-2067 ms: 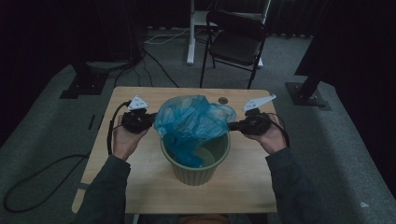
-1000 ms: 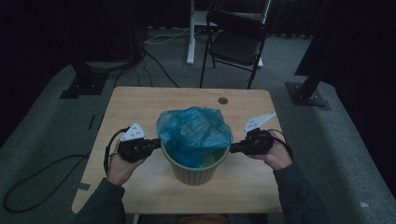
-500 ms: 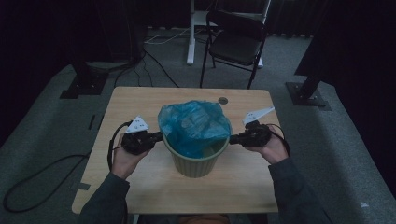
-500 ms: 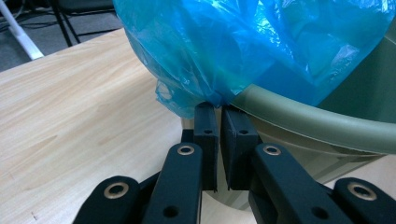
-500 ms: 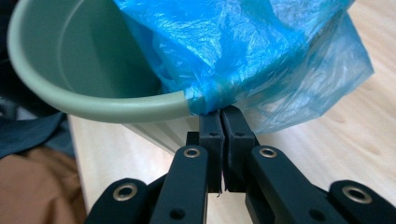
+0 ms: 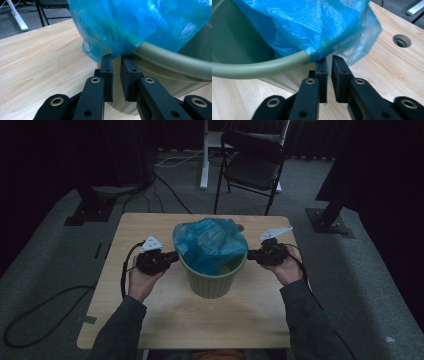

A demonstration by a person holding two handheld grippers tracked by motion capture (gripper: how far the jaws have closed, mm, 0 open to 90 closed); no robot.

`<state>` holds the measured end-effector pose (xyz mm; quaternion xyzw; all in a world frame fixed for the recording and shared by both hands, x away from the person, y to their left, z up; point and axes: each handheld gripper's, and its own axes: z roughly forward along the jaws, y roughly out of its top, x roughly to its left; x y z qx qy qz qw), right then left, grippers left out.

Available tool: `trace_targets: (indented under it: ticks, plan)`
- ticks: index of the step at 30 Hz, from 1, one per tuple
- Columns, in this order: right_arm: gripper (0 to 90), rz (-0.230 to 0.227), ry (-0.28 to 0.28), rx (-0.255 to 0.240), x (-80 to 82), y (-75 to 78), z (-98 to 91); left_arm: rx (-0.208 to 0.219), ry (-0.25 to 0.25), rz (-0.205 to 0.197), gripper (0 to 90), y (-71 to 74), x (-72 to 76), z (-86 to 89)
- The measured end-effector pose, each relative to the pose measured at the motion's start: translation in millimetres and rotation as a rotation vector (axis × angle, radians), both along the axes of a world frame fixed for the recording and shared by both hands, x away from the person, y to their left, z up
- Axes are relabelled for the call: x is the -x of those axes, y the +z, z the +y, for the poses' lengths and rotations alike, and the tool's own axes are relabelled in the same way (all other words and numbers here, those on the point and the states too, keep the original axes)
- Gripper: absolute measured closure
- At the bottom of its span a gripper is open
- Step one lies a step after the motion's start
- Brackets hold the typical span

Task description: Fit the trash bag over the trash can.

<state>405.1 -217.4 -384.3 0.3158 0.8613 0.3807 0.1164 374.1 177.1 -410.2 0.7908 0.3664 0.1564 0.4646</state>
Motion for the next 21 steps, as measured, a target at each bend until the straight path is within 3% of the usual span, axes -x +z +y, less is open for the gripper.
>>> trace_targets:
  ticks: [5, 10, 16, 21]
  plan:
    - [72.3, -0.012, -0.019, -0.002, 2.1, 1.5, -6.9, 0.005, 0.027, -0.006, 75.4, 1.9, 5.7, 12.9]
    - [66.9, -0.035, -0.062, -0.05, 2.0, 13.1, -15.9, 0.038, 0.043, -0.028, 71.0, 15.5, 7.5, 25.0]
    - [64.8, -0.061, -0.082, -0.081, -0.9, 23.6, -13.4, 0.073, 0.031, -0.044, 63.8, 26.8, 1.1, 23.0]
    - [61.1, -0.071, -0.083, -0.106, -5.3, 32.6, -10.1, 0.098, 0.004, -0.032, 60.7, 31.5, -5.3, 18.6]
